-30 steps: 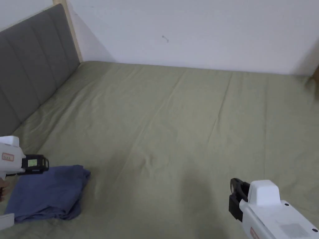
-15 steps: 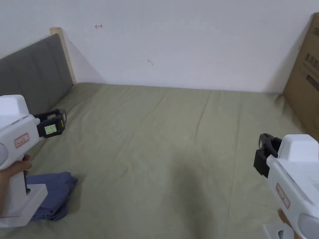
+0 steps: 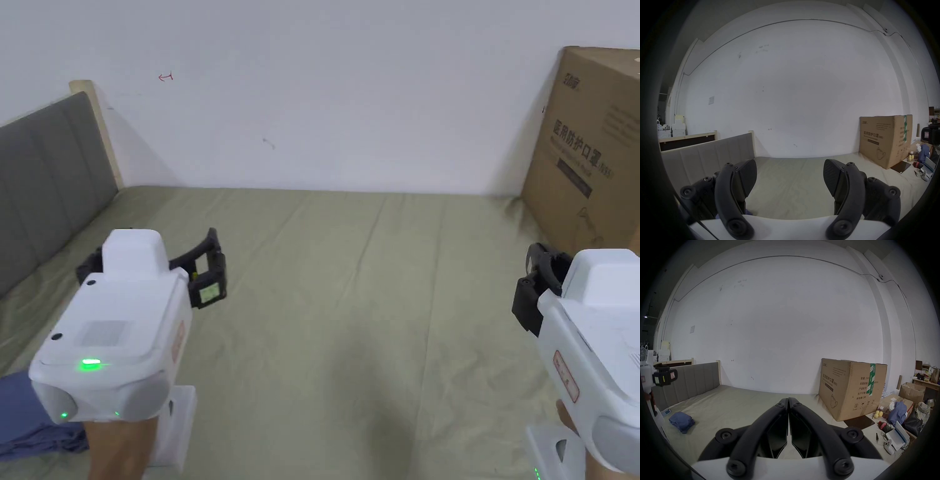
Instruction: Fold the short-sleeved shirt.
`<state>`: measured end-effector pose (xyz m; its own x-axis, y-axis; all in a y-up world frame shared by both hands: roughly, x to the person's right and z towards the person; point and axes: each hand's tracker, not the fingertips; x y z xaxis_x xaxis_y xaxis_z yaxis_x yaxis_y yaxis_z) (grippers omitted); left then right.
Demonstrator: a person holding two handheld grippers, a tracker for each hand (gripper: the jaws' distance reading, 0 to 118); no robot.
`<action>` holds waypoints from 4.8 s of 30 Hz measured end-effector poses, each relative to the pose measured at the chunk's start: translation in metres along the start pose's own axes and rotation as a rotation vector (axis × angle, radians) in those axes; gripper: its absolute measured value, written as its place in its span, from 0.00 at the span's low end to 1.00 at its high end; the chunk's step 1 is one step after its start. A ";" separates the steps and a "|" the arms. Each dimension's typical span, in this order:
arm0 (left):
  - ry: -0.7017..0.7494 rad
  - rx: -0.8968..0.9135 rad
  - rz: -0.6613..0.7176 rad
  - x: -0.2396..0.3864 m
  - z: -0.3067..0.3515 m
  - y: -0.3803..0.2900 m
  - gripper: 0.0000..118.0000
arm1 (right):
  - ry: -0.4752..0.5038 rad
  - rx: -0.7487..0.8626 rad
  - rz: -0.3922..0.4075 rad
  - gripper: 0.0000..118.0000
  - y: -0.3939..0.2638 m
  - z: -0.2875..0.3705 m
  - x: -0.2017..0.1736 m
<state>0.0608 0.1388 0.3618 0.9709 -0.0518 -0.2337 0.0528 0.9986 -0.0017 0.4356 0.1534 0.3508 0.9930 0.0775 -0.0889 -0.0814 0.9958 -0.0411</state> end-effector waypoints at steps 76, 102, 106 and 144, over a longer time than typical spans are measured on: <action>-0.125 -0.013 0.010 0.031 0.008 -0.019 0.00 | -0.019 0.023 0.008 0.00 0.000 0.016 0.008; -0.100 -0.030 0.002 0.027 0.008 -0.022 1.00 | 0.030 -0.015 -0.022 0.97 -0.008 0.004 0.016; -0.091 -0.029 0.007 0.026 0.007 -0.022 1.00 | 0.017 -0.002 -0.010 0.97 -0.005 0.009 0.011; -0.083 -0.009 0.013 0.025 0.012 -0.018 1.00 | 0.059 0.029 -0.004 1.00 -0.002 0.015 0.002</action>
<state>0.0869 0.1199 0.3680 0.9876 -0.0387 -0.1523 0.0379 0.9993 -0.0080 0.4392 0.1524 0.3659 0.9865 0.0715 -0.1475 -0.0741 0.9972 -0.0127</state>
